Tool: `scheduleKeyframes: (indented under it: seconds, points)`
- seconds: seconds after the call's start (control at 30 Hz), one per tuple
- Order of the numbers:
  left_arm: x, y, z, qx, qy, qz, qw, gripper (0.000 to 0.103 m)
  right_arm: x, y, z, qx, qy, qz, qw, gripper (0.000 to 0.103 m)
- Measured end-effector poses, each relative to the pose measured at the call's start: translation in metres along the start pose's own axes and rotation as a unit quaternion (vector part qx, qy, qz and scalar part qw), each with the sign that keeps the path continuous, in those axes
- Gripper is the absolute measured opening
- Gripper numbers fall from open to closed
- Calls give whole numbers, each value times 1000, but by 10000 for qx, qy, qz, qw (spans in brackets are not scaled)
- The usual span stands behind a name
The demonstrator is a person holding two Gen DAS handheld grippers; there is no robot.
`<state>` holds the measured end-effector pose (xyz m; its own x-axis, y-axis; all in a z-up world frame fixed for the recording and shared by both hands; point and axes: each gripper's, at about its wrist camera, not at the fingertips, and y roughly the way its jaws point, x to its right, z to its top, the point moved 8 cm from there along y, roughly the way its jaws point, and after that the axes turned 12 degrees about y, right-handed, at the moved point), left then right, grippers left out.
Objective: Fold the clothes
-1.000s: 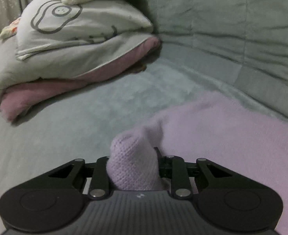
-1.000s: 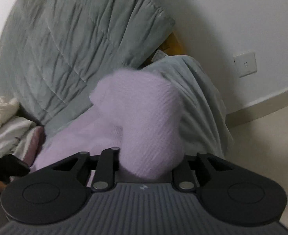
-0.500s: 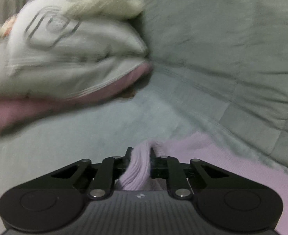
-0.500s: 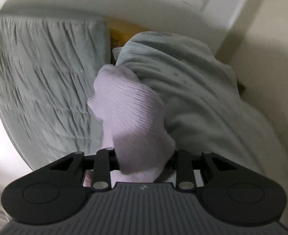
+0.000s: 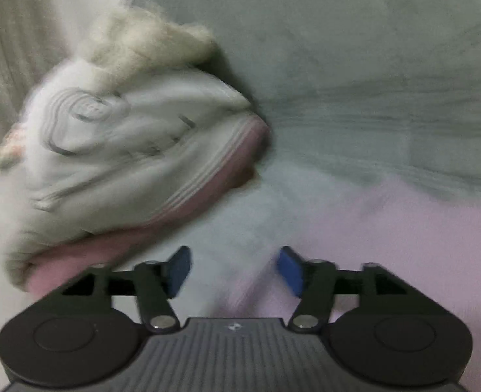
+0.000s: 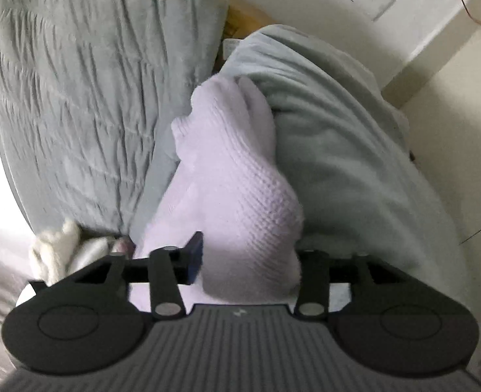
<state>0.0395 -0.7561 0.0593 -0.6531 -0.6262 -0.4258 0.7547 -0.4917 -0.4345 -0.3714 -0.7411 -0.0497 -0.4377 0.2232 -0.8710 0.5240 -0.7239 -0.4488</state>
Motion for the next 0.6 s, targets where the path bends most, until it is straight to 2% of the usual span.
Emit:
scheduleKeyframes:
  seconds: [0.03, 0.07, 0.1, 0.2, 0.23, 0.3, 0.33, 0.37, 0.4, 0.43, 0.5, 0.53, 0.57, 0.6]
  points:
    - [-6, -4, 4, 69, -183, -7, 9998, 75, -2, -7, 2, 186, -73, -30, 9998, 85]
    - [-12, -9, 9, 134, -371, -33, 9992, 77, -10, -34, 17, 947, -393, 5, 9947, 85]
    - [-17, -15, 13, 131, -436, -63, 9989, 77, -16, -47, 27, 1390, -687, 64, 9879, 85]
    - [-12, -38, 16, 189, 57, -87, 9998, 79, -46, -61, 43, 1874, -1845, 556, 9632, 85]
    - [-7, -46, 15, 284, 168, -171, 9993, 80, -50, -59, 42, 1820, -1934, 620, 9621, 85]
    - [2, -51, 9, 274, 245, -351, 9987, 81, -82, -30, 34, 928, -2467, 983, 9596, 85]
    - [11, -49, 1, 138, 297, -453, 9984, 81, -98, -16, 30, 468, -2726, 1163, 9539, 85]
    - [21, -45, -8, -71, 371, -562, 9977, 81, -118, 12, 9, -310, -3265, 1158, 9376, 85]
    - [29, -42, -15, -214, 446, -625, 9968, 81, -133, 48, -21, -1056, -4100, 888, 9016, 85]
    - [39, -36, -23, -398, 632, -680, 9949, 81, -134, 52, -28, -1131, -4224, 823, 8956, 85]
    - [51, -25, -38, -675, 1042, -581, 9906, 81, -123, 94, -35, -1318, -5044, -7, 8533, 82]
    - [51, -16, -46, -866, 1149, -502, 9883, 81, -114, 100, -20, -1113, -5015, -293, 8575, 80]
    - [49, -5, -55, -1106, 1199, -424, 9857, 86, -104, 106, -3, -892, -4960, -572, 8619, 71]
    - [47, 1, -58, -1226, 1160, -414, 9848, 87, -82, 103, 32, -605, -4588, -786, 8830, 53]
